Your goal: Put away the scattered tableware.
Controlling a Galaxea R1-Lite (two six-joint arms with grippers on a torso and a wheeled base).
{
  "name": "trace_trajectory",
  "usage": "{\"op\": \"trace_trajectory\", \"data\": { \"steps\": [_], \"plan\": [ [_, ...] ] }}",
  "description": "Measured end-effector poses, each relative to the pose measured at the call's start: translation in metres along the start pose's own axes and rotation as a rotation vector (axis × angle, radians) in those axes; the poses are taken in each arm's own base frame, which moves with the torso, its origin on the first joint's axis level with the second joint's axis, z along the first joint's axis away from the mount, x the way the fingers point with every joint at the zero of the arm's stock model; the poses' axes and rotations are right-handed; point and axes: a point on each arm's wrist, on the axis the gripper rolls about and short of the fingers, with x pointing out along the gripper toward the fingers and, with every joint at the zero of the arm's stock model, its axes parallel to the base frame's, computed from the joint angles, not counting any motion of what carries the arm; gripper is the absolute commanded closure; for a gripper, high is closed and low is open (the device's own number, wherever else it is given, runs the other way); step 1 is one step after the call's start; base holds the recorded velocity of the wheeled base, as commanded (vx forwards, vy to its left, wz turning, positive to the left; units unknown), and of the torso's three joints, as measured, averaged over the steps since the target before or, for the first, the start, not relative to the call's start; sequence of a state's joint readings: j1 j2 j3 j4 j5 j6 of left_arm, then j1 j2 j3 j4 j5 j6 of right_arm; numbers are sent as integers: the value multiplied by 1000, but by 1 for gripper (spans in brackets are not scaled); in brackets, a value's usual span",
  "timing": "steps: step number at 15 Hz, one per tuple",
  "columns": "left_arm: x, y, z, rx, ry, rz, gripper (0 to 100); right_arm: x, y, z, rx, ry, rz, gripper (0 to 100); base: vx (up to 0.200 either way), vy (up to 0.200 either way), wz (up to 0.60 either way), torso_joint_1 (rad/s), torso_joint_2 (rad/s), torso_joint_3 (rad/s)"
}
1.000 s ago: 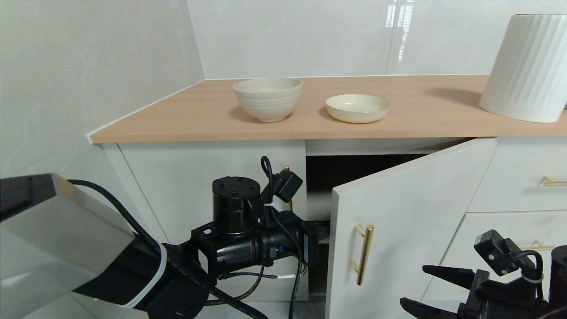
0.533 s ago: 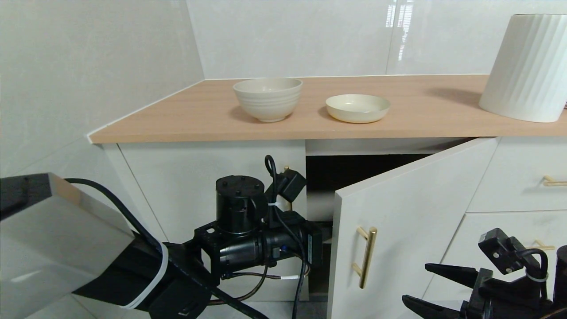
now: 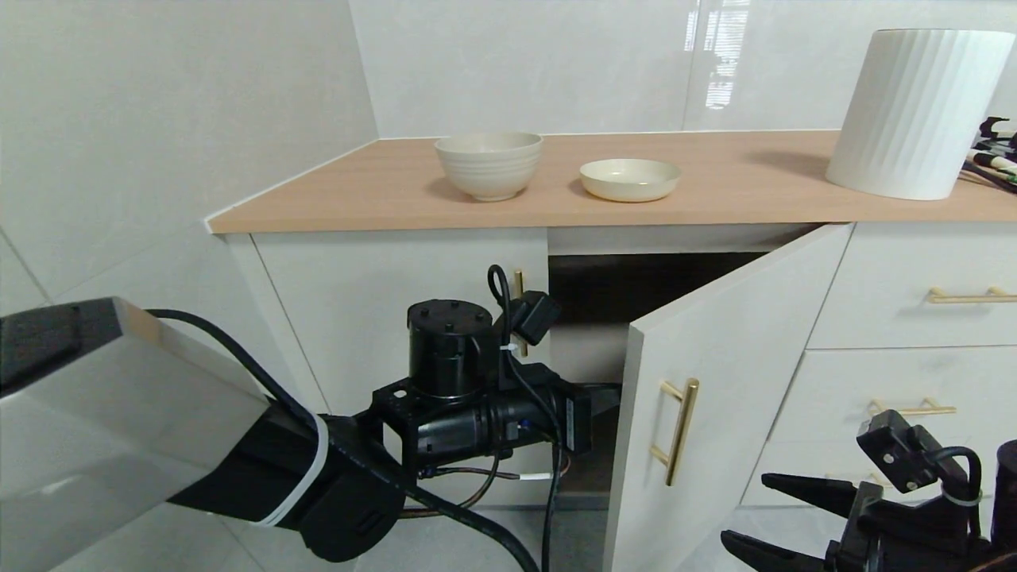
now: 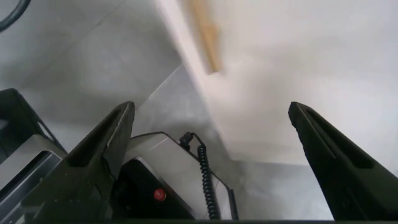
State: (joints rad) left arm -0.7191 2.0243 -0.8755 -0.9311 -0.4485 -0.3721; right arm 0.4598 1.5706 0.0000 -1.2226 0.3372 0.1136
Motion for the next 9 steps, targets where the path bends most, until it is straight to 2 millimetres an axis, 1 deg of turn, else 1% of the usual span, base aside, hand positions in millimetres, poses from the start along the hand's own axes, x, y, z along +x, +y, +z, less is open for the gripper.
{"op": "trace_trajectory", "data": {
  "steps": [6,9],
  "plan": [
    [15,5,4,-6,10,4,100,0,0,0,0,0,0,0,0,0,0,0,0,0],
    [22,9,6,-14,18,10,100,0,0,0,0,0,0,0,-200,0,0,7,5,2]
  ]
}}
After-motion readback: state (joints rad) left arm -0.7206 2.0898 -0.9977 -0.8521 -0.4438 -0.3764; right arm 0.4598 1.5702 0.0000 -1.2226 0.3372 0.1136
